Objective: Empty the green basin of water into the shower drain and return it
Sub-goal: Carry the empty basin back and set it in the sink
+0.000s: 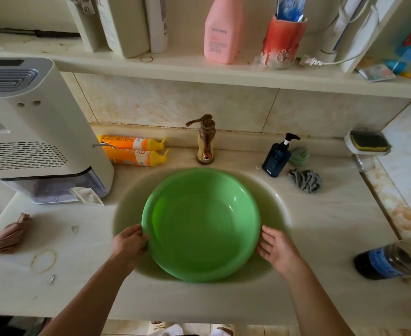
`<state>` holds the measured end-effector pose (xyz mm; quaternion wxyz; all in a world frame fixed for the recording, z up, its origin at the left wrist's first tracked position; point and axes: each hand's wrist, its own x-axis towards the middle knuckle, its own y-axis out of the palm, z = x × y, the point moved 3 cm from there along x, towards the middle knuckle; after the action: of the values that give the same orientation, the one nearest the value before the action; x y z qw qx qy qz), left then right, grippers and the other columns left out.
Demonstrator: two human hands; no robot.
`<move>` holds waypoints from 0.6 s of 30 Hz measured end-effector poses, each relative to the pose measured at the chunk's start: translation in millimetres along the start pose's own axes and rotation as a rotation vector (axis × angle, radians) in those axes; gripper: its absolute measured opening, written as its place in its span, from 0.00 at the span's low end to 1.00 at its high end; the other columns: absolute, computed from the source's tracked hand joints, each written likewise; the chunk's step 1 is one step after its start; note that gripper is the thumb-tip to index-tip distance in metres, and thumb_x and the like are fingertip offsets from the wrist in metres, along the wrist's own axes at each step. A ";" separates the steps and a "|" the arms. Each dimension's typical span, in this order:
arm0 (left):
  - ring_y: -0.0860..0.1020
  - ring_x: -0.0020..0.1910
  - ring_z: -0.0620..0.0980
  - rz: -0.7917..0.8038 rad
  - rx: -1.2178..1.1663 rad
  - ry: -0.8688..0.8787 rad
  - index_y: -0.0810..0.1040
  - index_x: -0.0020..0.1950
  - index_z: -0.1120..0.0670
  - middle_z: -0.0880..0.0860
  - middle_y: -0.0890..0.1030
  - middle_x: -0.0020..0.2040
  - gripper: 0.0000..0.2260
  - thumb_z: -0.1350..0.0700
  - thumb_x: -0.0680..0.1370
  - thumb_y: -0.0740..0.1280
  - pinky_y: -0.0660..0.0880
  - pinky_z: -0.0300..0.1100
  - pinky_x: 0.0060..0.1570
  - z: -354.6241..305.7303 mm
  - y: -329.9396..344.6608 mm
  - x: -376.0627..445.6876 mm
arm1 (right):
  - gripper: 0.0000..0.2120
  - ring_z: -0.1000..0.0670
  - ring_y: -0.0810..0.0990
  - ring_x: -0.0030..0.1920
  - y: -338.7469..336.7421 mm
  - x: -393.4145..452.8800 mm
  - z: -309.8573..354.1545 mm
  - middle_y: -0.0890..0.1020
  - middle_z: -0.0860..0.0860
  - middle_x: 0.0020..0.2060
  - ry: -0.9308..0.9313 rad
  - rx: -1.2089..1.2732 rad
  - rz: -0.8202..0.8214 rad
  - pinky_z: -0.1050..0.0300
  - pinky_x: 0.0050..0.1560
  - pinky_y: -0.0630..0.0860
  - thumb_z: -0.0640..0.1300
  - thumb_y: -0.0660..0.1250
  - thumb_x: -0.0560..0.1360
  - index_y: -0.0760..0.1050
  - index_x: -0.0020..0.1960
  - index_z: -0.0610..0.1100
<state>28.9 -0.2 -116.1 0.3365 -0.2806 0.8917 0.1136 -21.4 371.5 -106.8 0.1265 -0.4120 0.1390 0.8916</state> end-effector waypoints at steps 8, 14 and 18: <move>0.80 0.42 0.52 -0.022 0.014 -0.021 0.78 0.59 0.57 0.53 0.83 0.46 0.16 0.73 0.76 0.65 0.77 0.46 0.41 1.8 -0.8 7.6 | 0.26 0.40 0.68 0.73 2.6 4.4 -2.4 0.67 0.44 0.76 0.012 -0.012 -0.007 0.44 0.66 0.68 0.44 0.64 0.79 0.65 0.76 0.42; 0.79 0.42 0.54 -0.026 0.009 -0.033 0.78 0.57 0.55 0.56 0.82 0.46 0.16 0.72 0.75 0.65 0.77 0.47 0.41 -0.3 0.3 6.9 | 0.25 0.38 0.67 0.73 -0.9 6.3 -4.3 0.67 0.42 0.75 0.020 -0.016 -0.011 0.44 0.64 0.69 0.43 0.64 0.79 0.65 0.75 0.41; 0.78 0.44 0.56 -0.028 -0.015 -0.035 0.78 0.57 0.57 0.59 0.81 0.47 0.16 0.72 0.74 0.65 0.77 0.50 0.47 -1.0 0.2 6.2 | 0.24 0.38 0.68 0.72 -1.2 5.7 -4.8 0.69 0.42 0.75 0.024 -0.023 -0.021 0.44 0.62 0.70 0.42 0.64 0.79 0.67 0.74 0.41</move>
<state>24.4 -3.1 -119.5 0.3514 -0.2938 0.8807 0.1206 -21.2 371.6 -114.4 0.1293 -0.4256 0.1262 0.8867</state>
